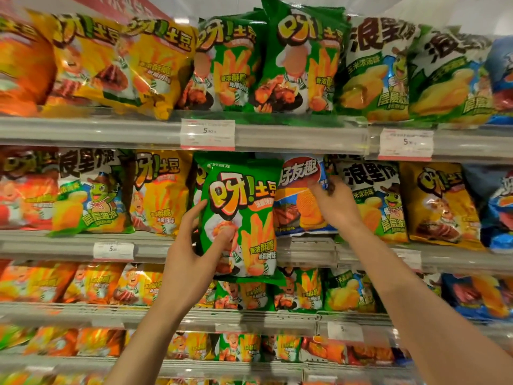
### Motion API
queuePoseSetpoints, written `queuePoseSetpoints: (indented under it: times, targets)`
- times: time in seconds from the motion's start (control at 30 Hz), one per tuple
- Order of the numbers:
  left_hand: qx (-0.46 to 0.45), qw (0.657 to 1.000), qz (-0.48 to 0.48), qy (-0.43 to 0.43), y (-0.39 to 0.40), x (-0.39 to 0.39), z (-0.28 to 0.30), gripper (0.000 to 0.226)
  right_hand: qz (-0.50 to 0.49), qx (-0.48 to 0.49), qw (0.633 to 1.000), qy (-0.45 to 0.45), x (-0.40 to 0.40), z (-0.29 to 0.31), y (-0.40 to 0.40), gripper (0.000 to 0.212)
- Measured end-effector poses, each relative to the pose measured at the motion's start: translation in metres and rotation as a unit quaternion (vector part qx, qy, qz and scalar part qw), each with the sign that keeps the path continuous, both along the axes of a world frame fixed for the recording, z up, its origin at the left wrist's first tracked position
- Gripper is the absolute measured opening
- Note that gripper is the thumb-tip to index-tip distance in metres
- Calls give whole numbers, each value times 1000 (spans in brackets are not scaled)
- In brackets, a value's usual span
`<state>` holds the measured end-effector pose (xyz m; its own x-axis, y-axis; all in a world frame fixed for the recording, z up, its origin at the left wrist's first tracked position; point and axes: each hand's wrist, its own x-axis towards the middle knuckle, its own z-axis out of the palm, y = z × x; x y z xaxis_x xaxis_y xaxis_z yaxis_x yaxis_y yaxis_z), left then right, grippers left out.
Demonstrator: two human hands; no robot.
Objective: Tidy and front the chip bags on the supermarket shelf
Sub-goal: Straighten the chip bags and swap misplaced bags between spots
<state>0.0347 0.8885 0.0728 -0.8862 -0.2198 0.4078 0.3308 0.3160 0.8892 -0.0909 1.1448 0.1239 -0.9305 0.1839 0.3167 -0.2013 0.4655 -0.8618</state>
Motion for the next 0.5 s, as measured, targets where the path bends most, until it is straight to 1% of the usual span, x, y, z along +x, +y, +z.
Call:
queuePoseSetpoints:
  times: [0.07, 0.1, 0.2, 0.23, 0.33, 0.43, 0.5]
  targets:
    - [3, 1000, -3, 1, -2, -3, -1, 70, -5, -7, 1000, 21, 3, 16, 5, 37]
    - [6, 1000, -7, 1, -2, -4, -2, 70, -5, -13, 999, 30, 5, 22, 8, 35]
    - [7, 1000, -16, 1, -1, -6, -3, 68, -12, -3, 999, 34, 11, 29, 15, 47]
    - [3, 1000, -19, 0, 0, -7, -3, 67, -14, -2, 999, 36, 11, 28, 18, 47]
    - [-14, 1000, -20, -3, 0, -12, -3, 69, -18, -7, 999, 44, 12, 29, 19, 35]
    - [-24, 1000, -18, -2, 0, -17, -1, 70, -18, -4, 999, 39, 10, 35, 18, 36]
    - [-27, 1000, -14, -3, -1, -19, 1, 69, -13, -29, 999, 32, 6, 38, 21, 35]
